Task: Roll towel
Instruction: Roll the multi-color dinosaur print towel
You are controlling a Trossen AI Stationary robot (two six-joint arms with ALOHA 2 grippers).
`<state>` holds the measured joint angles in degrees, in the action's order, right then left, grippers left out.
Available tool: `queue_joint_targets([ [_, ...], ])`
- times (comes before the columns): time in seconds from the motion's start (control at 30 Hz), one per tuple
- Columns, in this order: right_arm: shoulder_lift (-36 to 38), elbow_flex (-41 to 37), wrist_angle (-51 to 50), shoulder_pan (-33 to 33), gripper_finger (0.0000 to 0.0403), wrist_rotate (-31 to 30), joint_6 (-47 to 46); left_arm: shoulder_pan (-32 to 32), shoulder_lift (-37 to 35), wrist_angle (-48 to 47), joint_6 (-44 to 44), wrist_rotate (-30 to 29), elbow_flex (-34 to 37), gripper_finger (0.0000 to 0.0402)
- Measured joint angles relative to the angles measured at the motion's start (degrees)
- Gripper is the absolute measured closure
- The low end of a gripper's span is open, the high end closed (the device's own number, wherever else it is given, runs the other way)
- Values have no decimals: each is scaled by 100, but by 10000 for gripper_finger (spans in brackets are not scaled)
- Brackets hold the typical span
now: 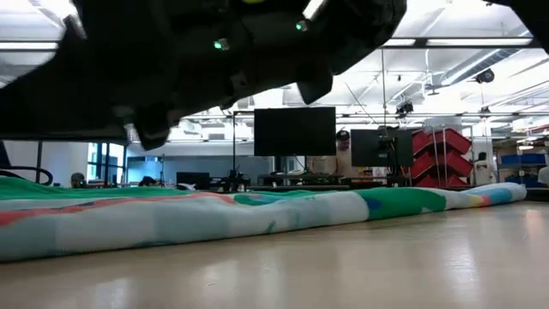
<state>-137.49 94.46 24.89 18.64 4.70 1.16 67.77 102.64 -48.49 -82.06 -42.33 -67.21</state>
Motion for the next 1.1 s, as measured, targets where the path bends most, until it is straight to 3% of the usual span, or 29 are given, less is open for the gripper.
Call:
queue_joint_targets([
  [0.2, -39, 59, 15, 7, 403, 3, -236, -33, 260, 811, -77, 250, 633, 283],
  [0.43, -39, 75, 82, 26, 403, -3, -270, -39, 377, 1439, -147, 766, 695, 283],
  [0.7, -74, 255, 157, -109, 403, 125, 33, -85, 355, 1503, 314, 515, 485, 283],
  [0.93, -74, 373, 162, -232, 403, 189, 174, -34, -1, -296, -135, -340, -11, 283],
  [1.1, -74, 365, 132, -317, 403, 166, 143, -33, -178, -1245, -1069, 145, 163, 283],
])
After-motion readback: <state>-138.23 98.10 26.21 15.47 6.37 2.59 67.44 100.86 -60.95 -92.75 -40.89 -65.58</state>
